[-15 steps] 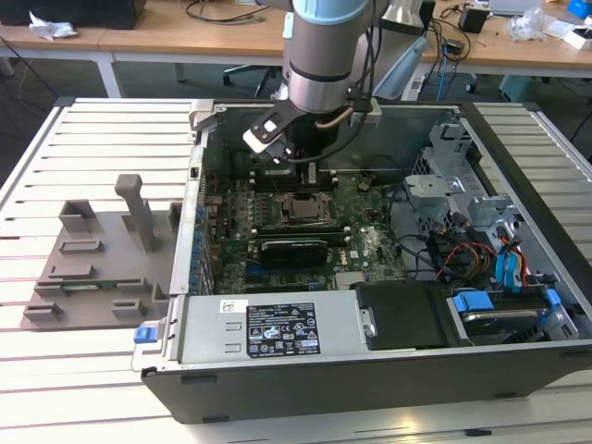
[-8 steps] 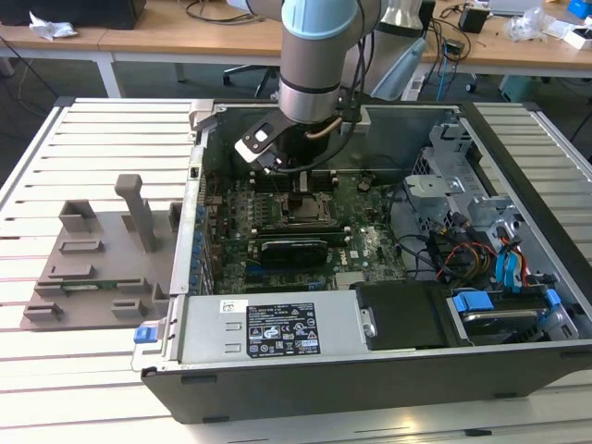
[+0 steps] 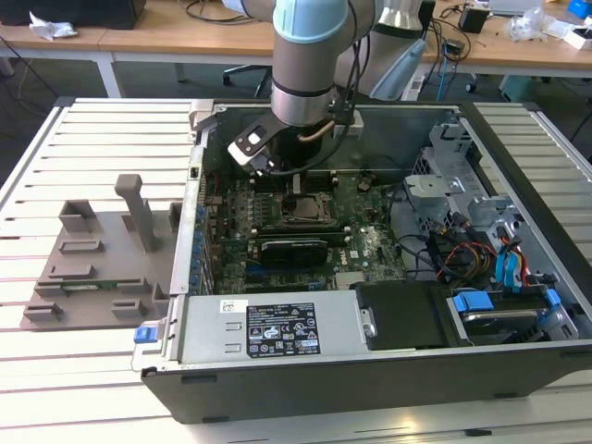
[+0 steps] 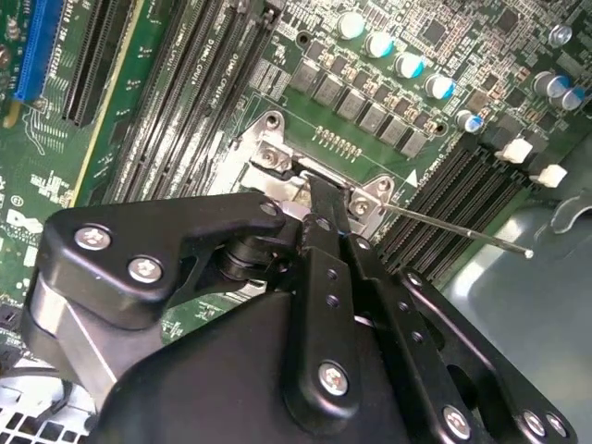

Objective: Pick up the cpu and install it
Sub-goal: 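Close the cpu cover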

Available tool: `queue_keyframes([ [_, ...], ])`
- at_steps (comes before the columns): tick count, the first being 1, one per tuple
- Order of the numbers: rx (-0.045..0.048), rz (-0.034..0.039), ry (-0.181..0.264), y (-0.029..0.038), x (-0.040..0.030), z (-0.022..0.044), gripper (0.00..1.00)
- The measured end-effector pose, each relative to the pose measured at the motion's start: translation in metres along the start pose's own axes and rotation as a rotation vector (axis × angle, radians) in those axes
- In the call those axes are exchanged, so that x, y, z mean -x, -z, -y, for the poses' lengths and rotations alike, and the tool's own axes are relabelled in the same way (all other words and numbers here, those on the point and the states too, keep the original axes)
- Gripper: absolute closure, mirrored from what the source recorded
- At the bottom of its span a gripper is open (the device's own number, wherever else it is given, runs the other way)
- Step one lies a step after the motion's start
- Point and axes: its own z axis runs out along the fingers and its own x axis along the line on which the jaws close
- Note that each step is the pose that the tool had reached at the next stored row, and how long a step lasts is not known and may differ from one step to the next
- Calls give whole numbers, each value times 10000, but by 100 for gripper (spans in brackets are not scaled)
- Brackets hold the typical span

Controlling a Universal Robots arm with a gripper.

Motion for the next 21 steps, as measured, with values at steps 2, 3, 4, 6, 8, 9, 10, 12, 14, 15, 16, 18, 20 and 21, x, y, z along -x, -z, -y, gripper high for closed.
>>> queue_keyframes([
  [2, 2, -1, -2, -1, 0, -54, 89],
  [3, 2, -2, 0, 1, 1, -91, 89],
  [4, 2, -1, 0, 3, 2, -122, 89],
  [6, -1, 0, 0, 32, 3, -156, 89],
  [8, -2, -1, 0, 57, 3, -164, 89],
  [9, -3, 0, -1, 93, 3, -167, 89],
  [10, -2, -1, -2, 113, 3, -167, 89],
  [12, -2, -1, -1, 177, 4, -166, 89],
  [14, -3, 0, -1, 229, 4, -164, 89],
  [15, -2, 0, -1, 272, 4, -163, 89],
  [16, -2, -1, 0, 311, 4, -162, 89],
  [18, -3, 0, -1, 366, 5, -160, 89],
  [20, -2, -1, 0, 417, 5, -158, 89],
  [21, -2, -1, 0, 460, 5, -157, 89],
])
